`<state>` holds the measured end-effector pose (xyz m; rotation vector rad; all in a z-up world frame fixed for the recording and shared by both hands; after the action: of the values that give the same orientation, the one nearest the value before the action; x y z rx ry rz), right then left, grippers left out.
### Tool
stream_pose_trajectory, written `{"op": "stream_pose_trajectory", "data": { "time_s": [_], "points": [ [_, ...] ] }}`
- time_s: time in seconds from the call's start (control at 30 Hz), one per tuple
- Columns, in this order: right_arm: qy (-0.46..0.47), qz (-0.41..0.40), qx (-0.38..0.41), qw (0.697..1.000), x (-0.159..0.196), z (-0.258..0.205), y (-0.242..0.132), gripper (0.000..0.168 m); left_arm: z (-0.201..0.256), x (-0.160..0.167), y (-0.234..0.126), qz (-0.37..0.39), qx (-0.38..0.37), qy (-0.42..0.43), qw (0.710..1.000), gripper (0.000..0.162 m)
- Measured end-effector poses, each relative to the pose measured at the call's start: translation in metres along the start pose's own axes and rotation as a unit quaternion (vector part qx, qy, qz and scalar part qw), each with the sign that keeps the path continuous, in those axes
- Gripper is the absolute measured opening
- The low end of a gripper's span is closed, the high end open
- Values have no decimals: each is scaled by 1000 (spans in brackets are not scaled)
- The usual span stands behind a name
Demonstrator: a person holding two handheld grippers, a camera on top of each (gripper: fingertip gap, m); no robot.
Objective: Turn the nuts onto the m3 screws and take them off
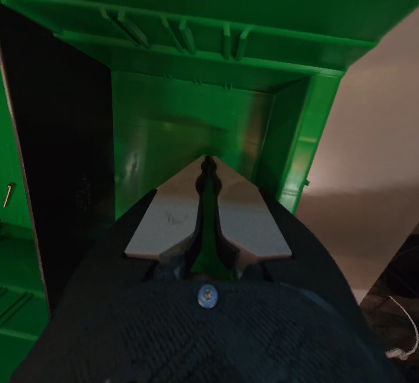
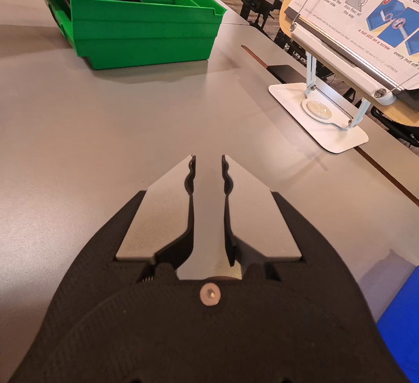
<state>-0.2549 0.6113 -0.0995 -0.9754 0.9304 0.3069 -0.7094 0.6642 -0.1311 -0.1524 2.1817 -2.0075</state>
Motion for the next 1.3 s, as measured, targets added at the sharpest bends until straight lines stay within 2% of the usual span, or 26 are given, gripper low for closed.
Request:
{"op": "stream_pose_trajectory", "data": {
  "time_s": [0.6,0.67,0.77,0.83,0.87,0.9,0.97,1.1,1.17,1.23,1.3],
  "points": [
    [-1,-2,-3,1000,0,-1,2,20,-4,4,-20,3,-42,-12,999,0],
    [0,-3,-4,1000,0,-1,2,20,-8,6,-23,-4,-67,-20,998,0],
    [0,-2,-3,1000,0,-1,2,20,-23,12,-28,-12,-132,-83,988,0],
    [0,-1,-3,1000,0,-1,1,20,-28,19,-22,-50,-115,-144,982,5],
    [0,-1,-3,1000,0,-1,1,20,-30,22,-18,-77,-111,-170,976,17],
    [0,-1,-3,1000,0,-1,1,20,-31,25,-13,-104,-106,-193,970,21],
    [-1,1,-3,1000,0,-1,1,20,-32,26,-6,-126,-95,-240,958,22],
    [-2,2,-2,1000,-1,-1,0,20,-43,23,-3,-57,-48,-356,931,18],
    [-2,3,-1,1000,-1,-1,-1,20,-47,26,-1,-28,-20,-386,922,15],
    [-1,4,1,1000,0,0,-2,20,-49,29,0,-9,3,-407,913,21],
    [1,7,0,1000,0,1,-3,20,-49,32,1,-5,6,-416,909,20]
  ]
}}
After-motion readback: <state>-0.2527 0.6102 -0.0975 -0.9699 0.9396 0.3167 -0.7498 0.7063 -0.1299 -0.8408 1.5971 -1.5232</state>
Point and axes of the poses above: each gripper's, where its closed fingertips meet, y out along the fingers, x out of its underside, z = x × y across the jaws, the point moved 10 cm from there along -y, back along the fingers, and after that the axes turned 13 degrees about -z, right-handed, at the moved point
